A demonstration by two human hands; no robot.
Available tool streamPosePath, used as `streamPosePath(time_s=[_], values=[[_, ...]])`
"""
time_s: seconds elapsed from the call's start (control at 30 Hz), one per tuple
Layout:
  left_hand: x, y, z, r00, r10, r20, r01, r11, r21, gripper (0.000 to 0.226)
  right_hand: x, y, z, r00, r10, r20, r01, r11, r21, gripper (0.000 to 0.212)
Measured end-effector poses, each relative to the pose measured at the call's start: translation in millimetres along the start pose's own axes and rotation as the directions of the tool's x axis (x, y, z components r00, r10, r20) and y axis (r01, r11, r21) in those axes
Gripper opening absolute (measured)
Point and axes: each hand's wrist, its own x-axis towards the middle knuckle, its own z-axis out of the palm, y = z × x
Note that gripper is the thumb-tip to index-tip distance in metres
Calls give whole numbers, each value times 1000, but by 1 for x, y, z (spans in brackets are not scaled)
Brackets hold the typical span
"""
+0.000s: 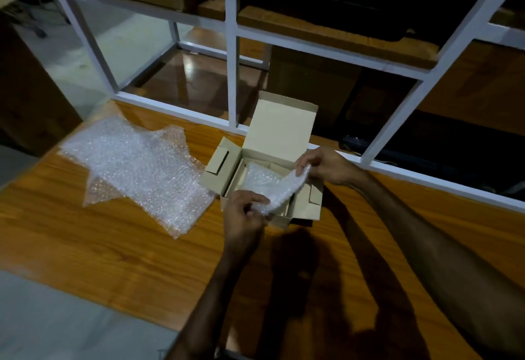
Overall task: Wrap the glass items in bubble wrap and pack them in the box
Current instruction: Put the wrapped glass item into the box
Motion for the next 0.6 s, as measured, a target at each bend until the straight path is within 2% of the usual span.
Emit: streamPosePath(time_s=[0.07, 0.13, 0.2, 0.23, 0.4, 0.53, 0.6], values=[[-5, -1, 15, 1000, 28, -13, -26, 990, 137, 17, 15, 12, -4, 998, -34, 49, 38, 997, -74, 50], [-9, -5, 29, 991, 134, -4, -127, 946, 299, 24, 29, 19, -6, 993, -58, 101, 73, 986, -153, 51], [-13, -11, 41, 961, 273, 41, -260, 848, 463, 29, 40, 23, -6, 985, -74, 156, 110, 965, -238, 48], [-13, -13, 44, 952, 296, 72, -288, 796, 533, 30, 45, 25, -6, 980, -87, 180, 134, 953, -272, 46], [-12, -8, 54, 971, 183, 156, -236, 593, 770, 41, 56, 36, -1, 933, -200, 298, 322, 832, -451, 45], [-19, 4, 59, 966, 177, 190, -252, 460, 852, 23, 42, 25, 3, 916, -254, 310, 398, 676, -621, 38], [-20, 6, 64, 973, 153, 172, -222, 430, 875, 38, 33, 21, 7, 901, -264, 344, 433, 583, -687, 32]])
